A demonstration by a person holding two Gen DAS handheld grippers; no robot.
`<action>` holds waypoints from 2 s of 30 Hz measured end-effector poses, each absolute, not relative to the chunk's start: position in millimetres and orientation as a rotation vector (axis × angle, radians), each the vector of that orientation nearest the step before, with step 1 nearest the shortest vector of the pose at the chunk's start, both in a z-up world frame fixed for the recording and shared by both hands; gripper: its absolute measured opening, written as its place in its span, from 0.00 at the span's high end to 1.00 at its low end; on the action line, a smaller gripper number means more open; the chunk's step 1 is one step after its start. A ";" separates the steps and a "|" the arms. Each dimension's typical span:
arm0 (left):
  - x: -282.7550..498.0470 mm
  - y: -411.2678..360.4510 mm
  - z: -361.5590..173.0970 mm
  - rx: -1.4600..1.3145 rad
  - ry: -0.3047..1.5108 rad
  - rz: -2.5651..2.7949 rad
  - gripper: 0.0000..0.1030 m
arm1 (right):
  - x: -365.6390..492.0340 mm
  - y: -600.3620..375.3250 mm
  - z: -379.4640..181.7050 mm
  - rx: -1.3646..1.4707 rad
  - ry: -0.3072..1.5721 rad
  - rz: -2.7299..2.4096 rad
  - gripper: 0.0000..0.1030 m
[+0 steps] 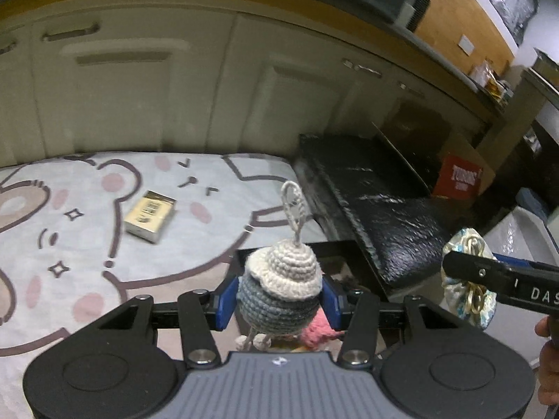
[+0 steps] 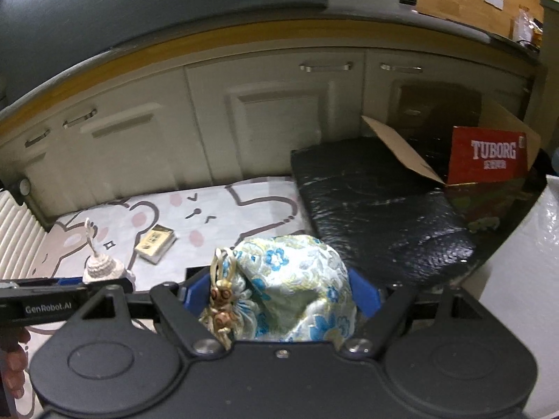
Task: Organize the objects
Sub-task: 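Carry the grey doll in the left tool and the pouch in the right tool over the black box, then lower the grey doll and the floral pouch into the black box and open both tools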
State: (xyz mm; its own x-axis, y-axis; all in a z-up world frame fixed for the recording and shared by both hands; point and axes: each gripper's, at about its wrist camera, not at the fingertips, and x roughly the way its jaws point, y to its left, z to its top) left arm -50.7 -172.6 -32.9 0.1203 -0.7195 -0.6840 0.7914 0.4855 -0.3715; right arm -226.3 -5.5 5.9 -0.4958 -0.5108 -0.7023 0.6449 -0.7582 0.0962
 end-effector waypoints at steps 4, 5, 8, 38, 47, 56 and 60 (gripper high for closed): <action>-59.4 -185.5 -35.9 0.104 0.950 -1.130 0.51 | -237.0 4.8 -1.2 0.991 0.225 -2.255 0.19; -61.0 -187.7 -36.4 0.104 0.954 -1.137 0.51 | -239.2 6.2 -2.8 0.993 0.225 -2.255 0.19; -66.2 -193.7 -38.5 0.105 0.964 -1.157 0.51 | -243.0 7.4 -7.3 0.998 0.225 -2.255 0.19; -61.6 -227.8 -92.0 0.185 1.150 -1.150 0.36 | -279.1 -33.6 -82.7 1.234 0.270 -2.113 0.09; -61.0 -225.8 -87.6 0.197 1.143 -1.143 0.41 | -279.7 -30.8 -82.9 1.247 0.271 -2.122 0.17; -60.3 -226.5 -88.3 0.220 1.149 -1.162 0.54 | -291.3 -34.0 -92.0 1.293 0.274 -2.148 0.63; -59.6 -228.3 -89.7 0.230 1.155 -1.166 0.55 | -294.1 -41.1 -114.0 1.381 0.317 -2.096 0.65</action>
